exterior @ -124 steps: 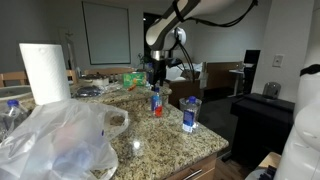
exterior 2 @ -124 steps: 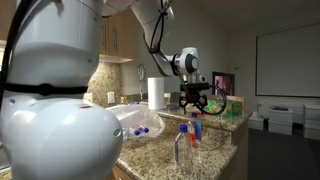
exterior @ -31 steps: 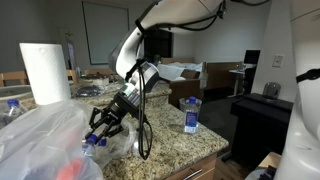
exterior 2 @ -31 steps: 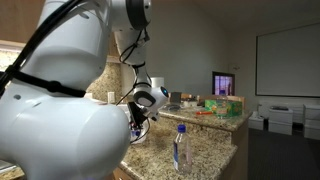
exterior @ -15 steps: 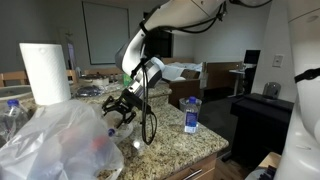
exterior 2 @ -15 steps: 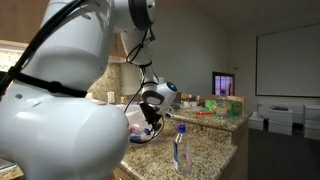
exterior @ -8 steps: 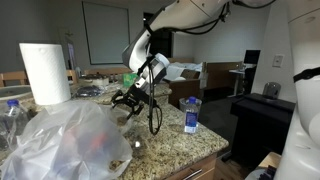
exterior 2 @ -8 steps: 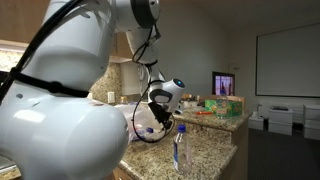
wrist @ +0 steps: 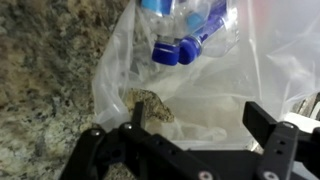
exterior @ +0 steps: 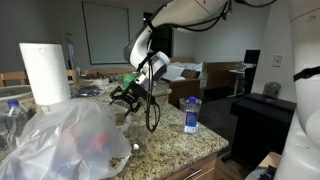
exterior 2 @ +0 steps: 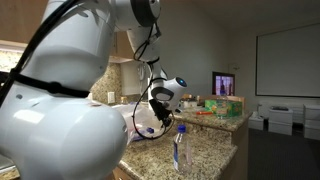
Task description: Pick up the bottles on the counter and put them in the plastic bag
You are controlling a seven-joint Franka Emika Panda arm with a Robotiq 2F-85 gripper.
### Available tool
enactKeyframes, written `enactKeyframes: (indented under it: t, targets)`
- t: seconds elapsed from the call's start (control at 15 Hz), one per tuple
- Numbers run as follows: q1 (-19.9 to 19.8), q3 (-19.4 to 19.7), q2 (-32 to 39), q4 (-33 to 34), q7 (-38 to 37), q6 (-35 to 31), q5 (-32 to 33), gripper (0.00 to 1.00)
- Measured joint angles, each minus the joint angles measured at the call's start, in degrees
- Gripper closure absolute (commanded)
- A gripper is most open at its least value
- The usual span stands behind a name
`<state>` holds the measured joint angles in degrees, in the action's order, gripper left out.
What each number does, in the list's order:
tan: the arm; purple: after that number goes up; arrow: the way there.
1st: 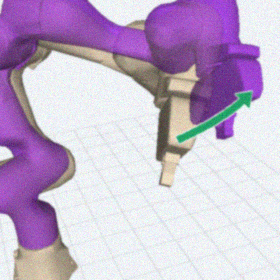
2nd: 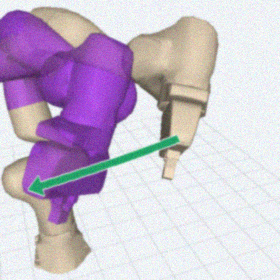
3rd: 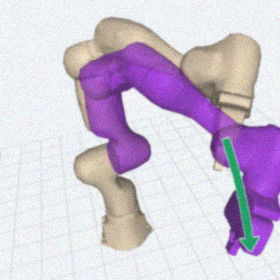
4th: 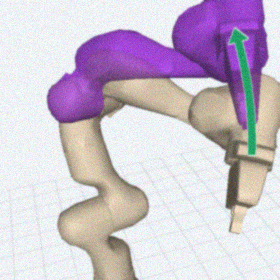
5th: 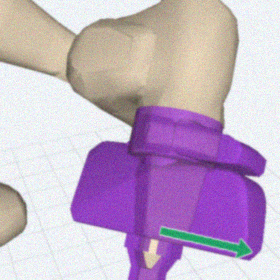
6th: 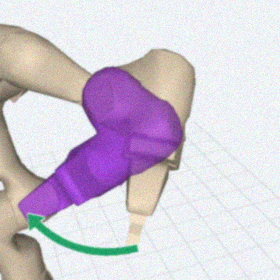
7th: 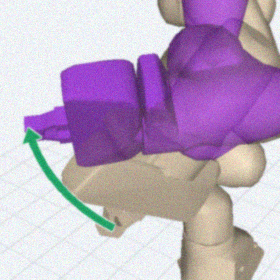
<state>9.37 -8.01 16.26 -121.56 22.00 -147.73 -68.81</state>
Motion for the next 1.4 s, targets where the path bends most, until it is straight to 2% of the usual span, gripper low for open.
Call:
enactKeyframes:
  t: [0.2,0.47,0.73,1.0,1.4]
  targets:
    - [-1.45,1.30,-2.29,-0.09,-0.02,3.50,3.31,0.00]
    - [-3.81,2.46,-5.43,-0.24,0.00,12.88,6.76,0.00]
    - [-4.68,2.46,-6.10,-0.31,1.58,21.76,5.00,0.00]
    - [-4.77,2.69,-6.41,-0.47,2.65,27.64,4.69,0.00]
    - [-4.33,1.64,-6.21,-4.22,5.94,29.28,-0.67,0.00]
